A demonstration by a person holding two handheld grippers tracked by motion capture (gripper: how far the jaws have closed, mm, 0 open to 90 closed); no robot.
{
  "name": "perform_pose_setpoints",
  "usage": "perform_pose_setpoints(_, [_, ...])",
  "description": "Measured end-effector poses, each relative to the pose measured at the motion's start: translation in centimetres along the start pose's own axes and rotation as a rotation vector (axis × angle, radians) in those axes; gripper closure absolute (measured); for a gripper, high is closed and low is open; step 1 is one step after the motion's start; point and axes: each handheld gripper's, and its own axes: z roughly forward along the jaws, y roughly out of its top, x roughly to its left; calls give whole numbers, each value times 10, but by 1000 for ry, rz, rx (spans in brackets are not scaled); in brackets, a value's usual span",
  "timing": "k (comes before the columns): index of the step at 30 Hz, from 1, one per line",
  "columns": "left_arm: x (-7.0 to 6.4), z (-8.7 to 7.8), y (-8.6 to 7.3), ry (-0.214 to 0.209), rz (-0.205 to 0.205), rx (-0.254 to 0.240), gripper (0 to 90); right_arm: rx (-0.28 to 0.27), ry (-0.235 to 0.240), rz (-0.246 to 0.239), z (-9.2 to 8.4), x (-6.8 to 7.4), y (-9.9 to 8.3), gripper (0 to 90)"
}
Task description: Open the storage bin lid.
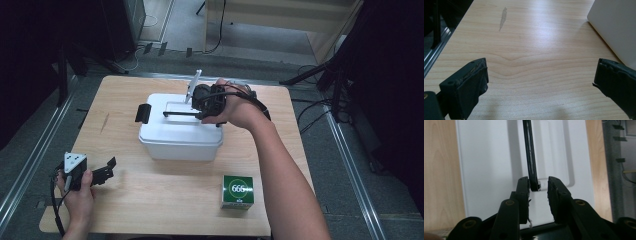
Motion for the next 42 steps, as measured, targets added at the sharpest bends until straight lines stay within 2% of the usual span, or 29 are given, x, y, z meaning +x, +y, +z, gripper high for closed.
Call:
perform_pose_setpoints(4, [0, 0, 0, -1, -2, 1, 0, 23, -6, -29, 1, 2, 8, 757])
perform_pose_setpoints(11, [0, 0, 0, -5, -2, 1, 0, 71, 16, -51, 6, 1, 18, 781])
perform_pose_setpoints(15, [1, 1, 0, -6, -3, 4, 0, 70, 14, -81, 11, 3, 24, 779])
perform_pose_setpoints(18, [1, 1, 0, -7, -3, 7, 0, 88, 17, -83, 13, 5, 28, 781])
perform_pose_setpoints(19, [1, 1, 0, -7, -3, 8, 0, 86, 18, -99, 13, 4, 30, 782])
perform_pose_setpoints(20, [1, 1, 0, -8, -3, 8, 0, 93, 18, -86, 13, 6, 31, 782])
perform_pose_setpoints(22, [1, 1, 0, -8, -3, 9, 0, 88, 20, -104, 14, 5, 34, 778])
perform_pose_setpoints(23, [1, 1, 1, -9, -2, 10, 0, 103, 22, -82, 14, 6, 34, 776])
perform_pose_setpoints(25, [0, 1, 1, -5, 1, 12, 0, 105, 15, -105, 16, 5, 36, 773])
perform_pose_setpoints(27, [0, 2, 1, -3, 2, 11, 0, 135, -1, -103, 17, 6, 37, 777])
perform_pose_setpoints(35, [0, 1, 1, 0, 2, 12, 0, 134, -16, -101, 22, 6, 41, 783])
perform_pose_setpoints(36, [0, 1, 1, 1, 3, 12, 0, 127, -11, -118, 23, 5, 42, 787])
perform_pose_setpoints(42, [0, 1, 1, 3, 4, 10, 0, 131, -25, -111, 21, 6, 43, 847])
